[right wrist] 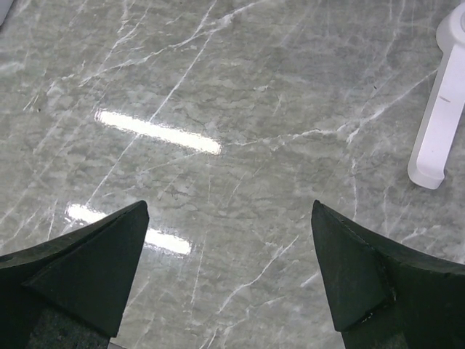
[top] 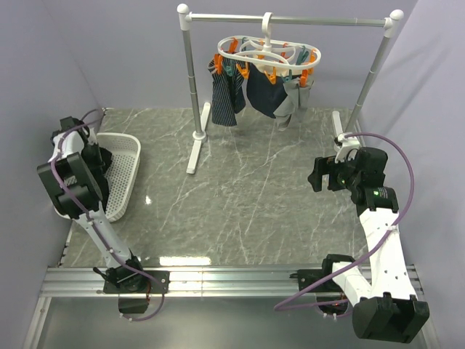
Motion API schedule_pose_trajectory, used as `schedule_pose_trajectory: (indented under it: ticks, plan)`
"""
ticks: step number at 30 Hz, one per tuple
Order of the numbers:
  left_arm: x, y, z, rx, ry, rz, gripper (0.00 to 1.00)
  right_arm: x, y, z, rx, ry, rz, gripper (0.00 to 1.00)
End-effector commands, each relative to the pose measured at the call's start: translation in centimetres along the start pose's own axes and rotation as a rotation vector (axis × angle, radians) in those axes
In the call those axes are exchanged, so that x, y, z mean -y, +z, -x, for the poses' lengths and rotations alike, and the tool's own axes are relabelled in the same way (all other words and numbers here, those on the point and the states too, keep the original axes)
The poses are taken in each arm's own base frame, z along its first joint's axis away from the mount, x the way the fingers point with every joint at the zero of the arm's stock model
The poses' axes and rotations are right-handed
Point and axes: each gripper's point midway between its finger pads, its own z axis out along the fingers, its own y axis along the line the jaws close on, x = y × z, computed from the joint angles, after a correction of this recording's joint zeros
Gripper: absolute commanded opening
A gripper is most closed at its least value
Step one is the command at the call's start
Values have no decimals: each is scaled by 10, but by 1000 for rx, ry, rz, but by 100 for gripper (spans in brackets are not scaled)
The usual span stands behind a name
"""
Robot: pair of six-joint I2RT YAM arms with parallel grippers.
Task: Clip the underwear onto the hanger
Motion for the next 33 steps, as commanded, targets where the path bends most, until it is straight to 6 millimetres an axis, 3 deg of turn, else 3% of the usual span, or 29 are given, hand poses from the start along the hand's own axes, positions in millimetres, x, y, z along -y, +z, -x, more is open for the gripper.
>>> schedule_pose_trajectory:
  ticks: [1,2,4,6,7,8,10,11,12,13,15,16,18,19,21,22,24,25,27,28,32,33]
  plan:
    - [30,-88,44,187,73,-115,0,-5,-4,13,41,-14,24,100]
    - [40,-113,59,243,114,-132,0,-5,-4,14,38,-15,29,100]
    - [64,-152,64,294,174,-198,0,-6,-5,16,43,-18,30,100]
    - [98,-197,77,390,276,-244,0,-6,-6,19,49,-23,33,100]
    - [132,-229,74,427,352,-313,0,-8,-7,21,53,-26,44,100]
    - [148,-244,70,447,409,-338,0,-9,-7,21,50,-29,49,100]
    - [181,-274,58,489,494,-402,0,-12,-10,23,41,-48,63,100]
    - [217,-290,40,497,591,-485,0,-12,-10,23,34,-52,72,100]
    - [233,-298,30,504,627,-525,0,-12,-13,25,31,-69,73,100]
    - [262,-313,7,510,706,-590,0,-13,-15,25,30,-83,74,100]
    - [289,-331,-19,523,791,-659,0,-14,-20,26,24,-132,83,100]
    - [313,-332,-43,493,857,-704,0,-15,-23,26,29,-154,85,100]
    - [332,-338,-68,484,905,-764,0,-17,-28,22,20,-215,98,100]
    - [349,-326,-97,415,960,-797,0,-18,-31,22,24,-231,99,100]
    - [367,-316,-121,384,1007,-827,0,-19,-33,15,7,-261,112,100]
    - [378,-299,-151,311,1064,-845,0,-21,-33,12,2,-269,118,100]
    - [395,-287,-176,272,1123,-886,0,-22,-34,4,-20,-284,132,100]
    - [405,-276,-204,199,1177,-933,0,-25,-35,1,-26,-290,147,100]
    - [416,-272,-235,123,1252,-1010,0,-27,-38,-6,-48,-302,165,100]
    - [423,-269,-264,40,1324,-1079,0,-30,-39,-7,-46,-309,178,100]
    - [436,-254,-315,-135,1456,-1177,1,-34,-41,-15,-42,-333,192,100]
    - [440,-240,-323,-208,1468,-1191,1,-33,-38,-22,-50,-330,196,100]
